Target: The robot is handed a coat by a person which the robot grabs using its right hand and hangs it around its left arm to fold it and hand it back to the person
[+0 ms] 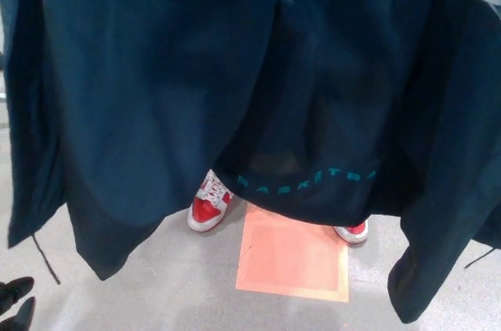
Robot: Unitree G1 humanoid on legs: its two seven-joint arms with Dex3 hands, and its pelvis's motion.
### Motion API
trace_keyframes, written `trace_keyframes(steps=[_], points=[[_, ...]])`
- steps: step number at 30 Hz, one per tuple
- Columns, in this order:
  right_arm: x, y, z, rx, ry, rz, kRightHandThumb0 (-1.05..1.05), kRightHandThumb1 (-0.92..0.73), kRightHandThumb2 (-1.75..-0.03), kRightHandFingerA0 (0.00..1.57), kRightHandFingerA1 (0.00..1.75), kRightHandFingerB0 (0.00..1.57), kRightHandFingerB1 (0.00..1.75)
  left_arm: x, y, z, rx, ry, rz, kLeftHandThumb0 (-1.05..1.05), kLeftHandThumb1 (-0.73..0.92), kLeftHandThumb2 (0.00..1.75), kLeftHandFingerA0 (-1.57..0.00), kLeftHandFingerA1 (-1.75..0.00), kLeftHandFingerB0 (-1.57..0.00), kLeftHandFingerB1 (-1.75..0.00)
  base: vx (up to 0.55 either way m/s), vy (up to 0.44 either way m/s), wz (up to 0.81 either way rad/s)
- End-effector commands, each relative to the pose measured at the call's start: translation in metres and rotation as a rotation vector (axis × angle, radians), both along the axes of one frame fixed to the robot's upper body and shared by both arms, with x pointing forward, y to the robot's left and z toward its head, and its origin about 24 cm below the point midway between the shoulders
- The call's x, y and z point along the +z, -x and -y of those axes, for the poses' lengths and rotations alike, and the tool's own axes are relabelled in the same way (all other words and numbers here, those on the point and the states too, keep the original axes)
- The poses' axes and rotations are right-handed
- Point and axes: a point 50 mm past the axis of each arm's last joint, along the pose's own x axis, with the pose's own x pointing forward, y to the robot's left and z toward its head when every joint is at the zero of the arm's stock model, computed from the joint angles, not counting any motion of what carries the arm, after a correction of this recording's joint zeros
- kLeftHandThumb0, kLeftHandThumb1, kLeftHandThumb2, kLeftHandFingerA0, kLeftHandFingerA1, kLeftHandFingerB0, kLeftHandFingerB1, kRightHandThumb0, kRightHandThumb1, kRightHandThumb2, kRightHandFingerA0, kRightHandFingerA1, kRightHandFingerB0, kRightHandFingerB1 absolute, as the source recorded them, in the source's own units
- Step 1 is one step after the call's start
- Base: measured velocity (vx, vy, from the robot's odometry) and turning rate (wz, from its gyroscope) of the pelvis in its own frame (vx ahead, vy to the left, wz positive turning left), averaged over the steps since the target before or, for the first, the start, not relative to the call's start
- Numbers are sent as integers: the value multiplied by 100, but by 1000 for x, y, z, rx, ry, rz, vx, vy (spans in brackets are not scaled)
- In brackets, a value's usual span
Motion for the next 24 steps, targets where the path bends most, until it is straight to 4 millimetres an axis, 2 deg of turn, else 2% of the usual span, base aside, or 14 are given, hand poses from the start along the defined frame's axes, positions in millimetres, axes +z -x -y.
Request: trace_keyframes(steps=[1,5,6,7,8,9,10,12,13,15,16,19,21,24], points=[[55,6,4,124,-86,647,-34,-78,-65,84,130,71,109,15,-17,6,-42,41,134,-86,82,83,-11,-34,-8,-29,0,0,0],[92,16,1,126,-216,793,-32,-77,-63,89,100,80,64,20,-18,6,-38,80,171,-78,83,78,-9,-31,-9,-29,0,0,0],[96,17,2,130,-265,796,-33,-79,-63,89,111,80,77,21,-19,7,-28,95,181,-73,75,107,-5,-43,-4,-39,0,0,0],[103,20,2,137,-305,819,-34,-82,-67,84,138,70,121,21,-21,8,-19,112,189,-35,57,112,0,-48,0,-47,0,0,0],[109,23,1,144,-336,846,-34,-82,-67,84,138,70,121,22,-22,8,-12,126,194,-35,57,112,0,-48,0,-47,0,0,0],[114,25,1,155,-364,854,-29,-78,-68,82,153,70,134,23,-22,10,-46,118,195,-71,74,108,-6,-43,-5,-37,0,0,0],[116,26,0,152,-367,856,-30,-78,-67,85,148,73,120,24,-22,10,-53,133,203,-73,92,71,-11,-30,-8,-26,0,0,0],[119,28,-2,163,-368,872,-26,-74,-64,87,140,79,110,24,-21,11,-43,181,214,-72,92,70,-8,-27,-6,-25,0,0,0],[123,30,-5,170,-385,877,-35,-82,-64,101,83,89,69,27,-20,12,-58,177,237,-71,73,107,-7,-45,-2,-37,0,0,0],[128,31,-7,166,-395,875,-33,-82,-63,99,93,87,75,30,-21,12,-70,182,259,-75,74,107,-14,-47,0,-38,0,0,0],[132,33,-11,171,-387,886,-32,-78,-63,96,108,86,90,35,-20,12,-99,202,282,-36,56,112,0,-48,0,-48,0,0,0],[137,35,-15,173,-399,892,-34,-80,-64,99,96,88,77,41,-17,14,-133,233,292,-36,54,111,0,-47,-1,-48,0,0,0],[139,37,-18,177,-401,901,-32,-76,-64,97,120,83,97,47,-16,17,-196,267,302,-37,55,112,0,-47,0,-48,0,0,0],[141,37,-20,180,-416,903,-33,-80,-63,96,124,82,100,53,-12,18,-264,292,296,-36,56,112,0,-47,0,-47,0,0,0]])
